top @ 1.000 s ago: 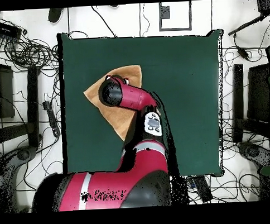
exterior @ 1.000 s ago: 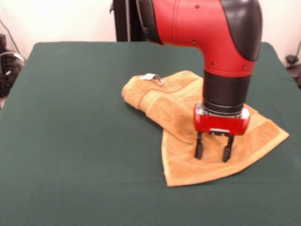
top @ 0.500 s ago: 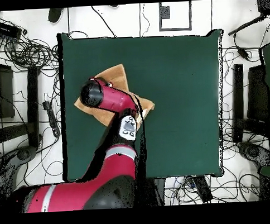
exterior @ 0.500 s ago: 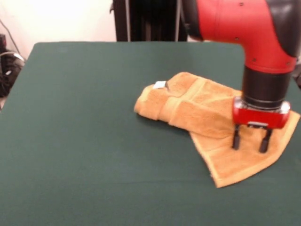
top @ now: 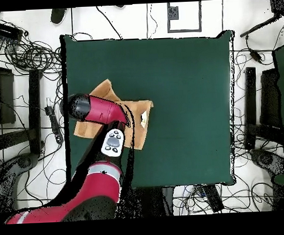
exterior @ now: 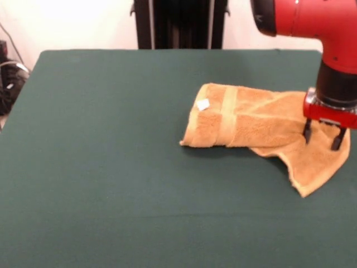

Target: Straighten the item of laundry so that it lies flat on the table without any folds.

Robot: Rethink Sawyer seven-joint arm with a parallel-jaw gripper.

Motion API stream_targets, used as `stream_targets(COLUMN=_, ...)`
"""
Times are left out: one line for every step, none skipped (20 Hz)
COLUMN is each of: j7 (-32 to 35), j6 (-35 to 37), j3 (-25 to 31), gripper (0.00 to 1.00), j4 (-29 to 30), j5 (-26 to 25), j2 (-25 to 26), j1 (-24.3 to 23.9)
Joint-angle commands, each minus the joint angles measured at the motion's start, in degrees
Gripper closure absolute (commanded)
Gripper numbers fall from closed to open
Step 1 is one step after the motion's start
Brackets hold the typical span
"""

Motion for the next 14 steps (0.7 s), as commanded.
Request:
stream_targets(j7=16.19, j6=6.15, j3=-0.22, gripper=0.0, j4=12.12, j5=0.36, j2=-1.54, j1=0.17)
stream_targets(j7=15.71, j6=5.69, j3=0.05, gripper=0.0, j4=13.4, j5=-0.21, j2=-2.16, j1=-0.31)
stream_targets(j7=14.74, j6=4.79, j3=1.12, gripper=0.0, j4=15.13, j5=-0.19, j2=-2.98, j1=-1.32)
stream_targets(j7=14.83, j6=4.8, j3=1.03, gripper=0.0, j4=16.35, j5=-0.47, j2=-3.64, j1=-1.37)
stream_targets(j7=14.46, j6=4.74, j3=0.84, gripper=0.0, j4=17.2, j5=-0.89, j2=-4.16, j1=-1.59)
stream_targets(j7=14.19, j6=4.63, j3=0.66, gripper=0.0, j4=18.17, j5=-1.21, j2=-4.8, j1=-1.68)
stream_targets(j7=13.96, j6=4.52, j3=0.2, gripper=0.0, j4=18.7, j5=-1.64, j2=-5.21, j1=-1.69)
stream_targets(j7=13.16, j6=3.83, j3=0.4, gripper=0.0, j4=19.5, j5=-1.95, j2=-5.76, j1=-2.05)
stream_targets(j7=12.47, j6=3.09, j3=0.71, gripper=0.0, j4=20.3, j5=-2.08, j2=-6.13, j1=-2.69)
stream_targets(j7=11.58, j6=2.47, j3=1.04, gripper=0.0, j4=21.18, j5=-2.34, j2=-6.56, j1=-3.41)
stream_targets(j7=10.69, j6=1.84, j3=1.36, gripper=0.0, j4=22.06, j5=-2.61, j2=-7.0, j1=-4.13)
stream_targets(j7=10.24, j6=1.36, j3=1.65, gripper=0.0, j4=23.18, j5=-2.78, j2=-7.63, j1=-4.61)
stream_targets(j7=9.7, j6=1.11, j3=1.71, gripper=0.0, j4=24.07, j5=-3.2, j2=-8.21, j1=-5.12)
stream_targets(j7=9.07, j6=0.88, j3=2.11, gripper=0.0, j4=25.1, j5=-3.48, j2=-8.87, j1=-5.72)
